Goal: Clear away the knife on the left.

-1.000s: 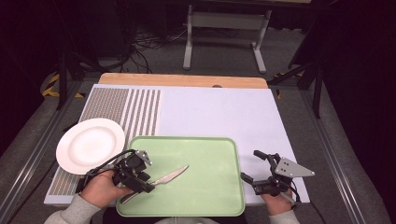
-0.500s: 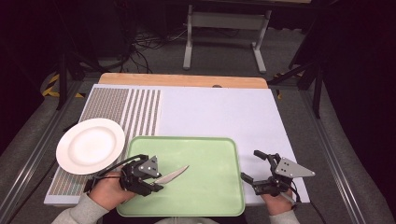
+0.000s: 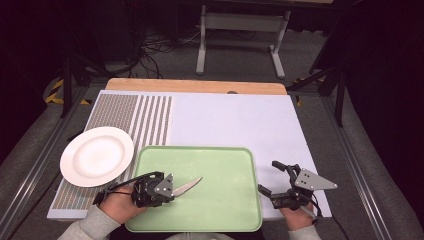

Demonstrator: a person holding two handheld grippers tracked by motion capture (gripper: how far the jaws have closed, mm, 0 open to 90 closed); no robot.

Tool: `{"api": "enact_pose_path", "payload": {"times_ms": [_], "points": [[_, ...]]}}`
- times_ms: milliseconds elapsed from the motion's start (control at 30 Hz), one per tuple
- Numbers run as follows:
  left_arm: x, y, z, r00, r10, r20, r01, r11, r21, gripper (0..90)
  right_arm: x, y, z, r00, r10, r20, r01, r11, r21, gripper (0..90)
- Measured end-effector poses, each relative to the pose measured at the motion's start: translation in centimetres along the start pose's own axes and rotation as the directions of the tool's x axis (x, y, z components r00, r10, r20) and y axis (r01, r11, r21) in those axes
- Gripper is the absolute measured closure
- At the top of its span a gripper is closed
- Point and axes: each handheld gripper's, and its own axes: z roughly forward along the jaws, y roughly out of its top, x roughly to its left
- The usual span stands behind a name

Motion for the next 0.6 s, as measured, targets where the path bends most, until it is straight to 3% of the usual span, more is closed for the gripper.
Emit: {"api": "enact_pose_path", "payload": {"times_ms": [200,600], "points": [[0.04,0.18,0.33,0.9997,0.025,0.005,-0.025,0.9991,0.033,89.9,-0.02,0.00,0.00,1.0000,-0.002,0.000,0.002,1.000,-0.001,6.1],[0.43,0.01,0.30,0.9997,-0.021,-0.010,0.022,0.9992,0.034,89.9,-0.03,-0.02,0.04,1.0000,0.001,-0.001,-0.001,1.000,-0.001,6.1]]}}
